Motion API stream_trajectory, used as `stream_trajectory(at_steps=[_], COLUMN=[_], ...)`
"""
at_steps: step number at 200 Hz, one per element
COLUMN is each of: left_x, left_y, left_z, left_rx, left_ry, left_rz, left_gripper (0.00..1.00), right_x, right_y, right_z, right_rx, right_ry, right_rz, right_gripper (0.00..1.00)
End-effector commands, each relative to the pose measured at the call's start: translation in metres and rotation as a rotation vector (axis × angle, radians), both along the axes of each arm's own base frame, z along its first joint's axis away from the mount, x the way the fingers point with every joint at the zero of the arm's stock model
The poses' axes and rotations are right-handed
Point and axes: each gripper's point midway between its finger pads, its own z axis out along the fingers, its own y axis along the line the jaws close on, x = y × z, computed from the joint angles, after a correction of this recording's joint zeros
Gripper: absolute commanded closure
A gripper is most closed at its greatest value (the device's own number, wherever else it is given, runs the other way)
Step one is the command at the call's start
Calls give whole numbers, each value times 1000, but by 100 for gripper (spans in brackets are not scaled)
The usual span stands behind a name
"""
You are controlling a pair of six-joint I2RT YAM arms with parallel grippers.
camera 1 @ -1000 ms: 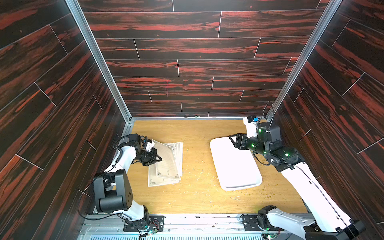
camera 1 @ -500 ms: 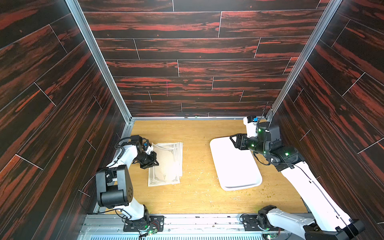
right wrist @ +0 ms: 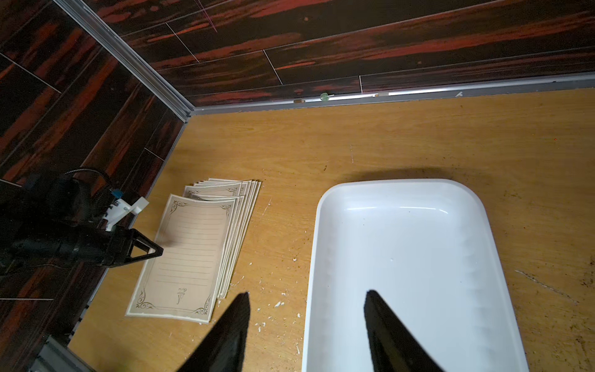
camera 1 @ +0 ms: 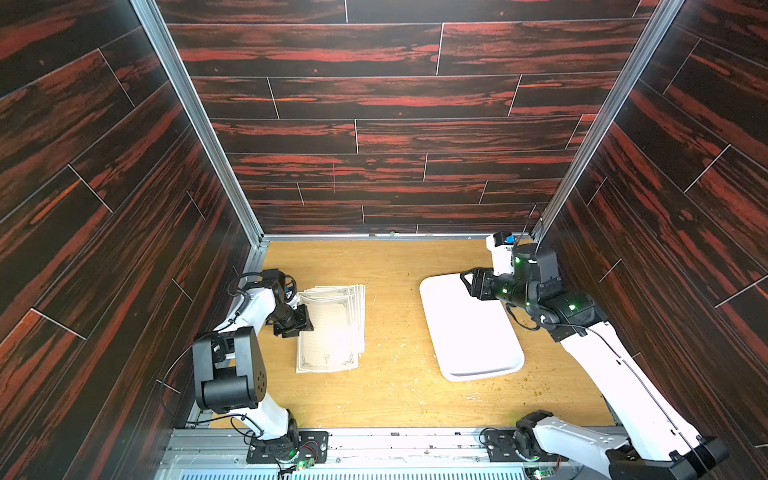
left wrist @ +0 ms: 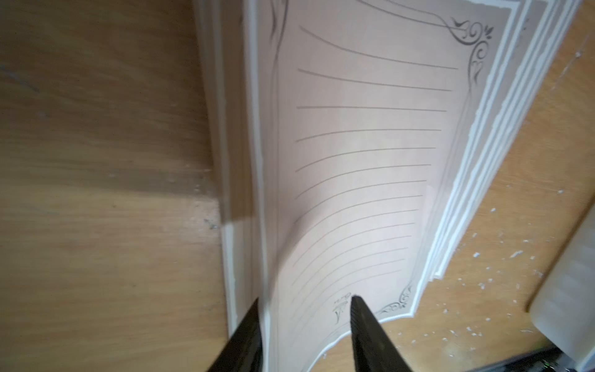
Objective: Take out the stationery paper from the storage box
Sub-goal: Place the stationery paper at the center of the board.
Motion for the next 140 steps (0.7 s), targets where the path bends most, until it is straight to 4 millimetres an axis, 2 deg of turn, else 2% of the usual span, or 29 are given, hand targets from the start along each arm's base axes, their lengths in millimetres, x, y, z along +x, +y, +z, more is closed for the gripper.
stream_trajectory(at_steps=[1,35,78,111,126,140], left_x=[-1,1,14,33,42,44], left_y=[20,37,60,79,88,92], left_z=[16,32,75,125,151,162], left_rx=[118,220,354,453,488,491], left_ry=[-31,-74,-227,-478,-648,-777], left_rz=[22,43,103,221,307,387], left_gripper=[51,50,49,50,50,48], right_x=[-3,-2,6,24,36,48], right_y=[-5,-8,-15,-31,-45,-58], right_z=[13,18,37,48,46,40], right_rx=[-5,-12,-37,-100,-147,-192], right_ry=[-24,-40,-104,-169,-208,-255], right_rz=[-8,-24,-61,-165,-248,-328], right_gripper=[40,40,40,39,38,38])
